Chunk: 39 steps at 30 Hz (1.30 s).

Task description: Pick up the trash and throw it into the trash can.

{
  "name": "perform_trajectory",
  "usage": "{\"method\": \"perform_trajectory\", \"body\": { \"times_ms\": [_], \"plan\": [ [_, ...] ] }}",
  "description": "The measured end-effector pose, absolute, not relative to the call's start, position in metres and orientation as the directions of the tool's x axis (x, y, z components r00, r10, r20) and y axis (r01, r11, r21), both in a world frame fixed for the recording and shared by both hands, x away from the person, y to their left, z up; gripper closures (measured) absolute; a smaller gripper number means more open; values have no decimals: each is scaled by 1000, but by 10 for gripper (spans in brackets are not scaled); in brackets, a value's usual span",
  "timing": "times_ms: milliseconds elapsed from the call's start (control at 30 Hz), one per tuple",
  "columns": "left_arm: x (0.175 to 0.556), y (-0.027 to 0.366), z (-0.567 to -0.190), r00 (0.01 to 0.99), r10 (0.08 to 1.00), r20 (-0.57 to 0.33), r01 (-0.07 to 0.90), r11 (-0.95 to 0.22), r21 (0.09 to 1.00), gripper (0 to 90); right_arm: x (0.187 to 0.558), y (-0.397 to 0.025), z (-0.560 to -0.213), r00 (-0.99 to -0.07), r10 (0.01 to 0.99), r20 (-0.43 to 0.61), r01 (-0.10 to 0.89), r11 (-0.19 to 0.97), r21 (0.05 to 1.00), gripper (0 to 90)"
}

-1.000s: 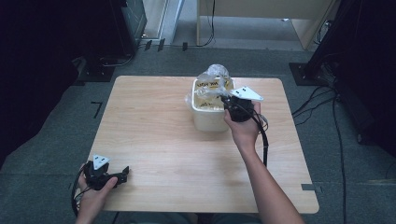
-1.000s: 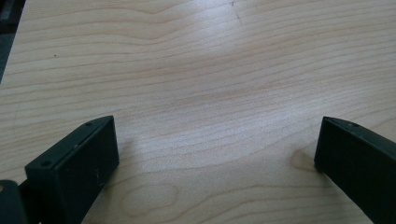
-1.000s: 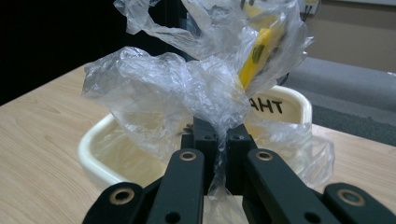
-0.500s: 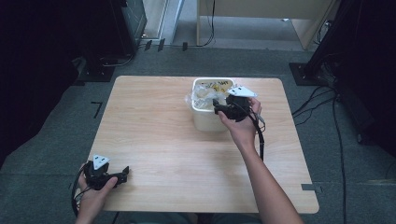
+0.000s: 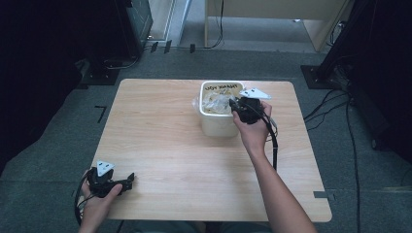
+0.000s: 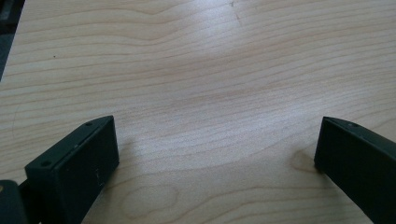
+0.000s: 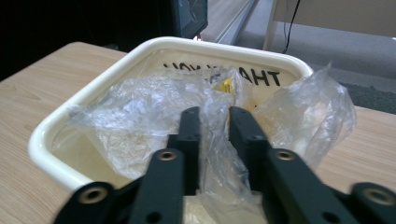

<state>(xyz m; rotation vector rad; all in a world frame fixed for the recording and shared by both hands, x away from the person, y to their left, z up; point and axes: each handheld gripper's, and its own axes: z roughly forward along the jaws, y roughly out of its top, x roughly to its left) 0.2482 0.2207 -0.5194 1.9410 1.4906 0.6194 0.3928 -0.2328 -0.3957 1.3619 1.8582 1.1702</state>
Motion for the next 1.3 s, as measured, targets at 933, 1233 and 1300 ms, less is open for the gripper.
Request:
{"method": "perform_trajectory", "body": {
  "times_ms": [933, 1233, 1300],
  "plan": [
    [248, 221, -519, 258, 966, 1, 682, -183, 708, 0, 391, -250, -382, -358, 918, 172, 414, -9, 910, 345],
    [248, 221, -519, 258, 966, 1, 682, -183, 708, 0, 379, -258, -388, -362, 922, 140, 412, 23, 911, 233],
    [248, 221, -519, 258, 966, 1, 682, -183, 708, 0, 374, -261, -389, -372, 919, 130, 404, 34, 914, 220]
  ]
}}
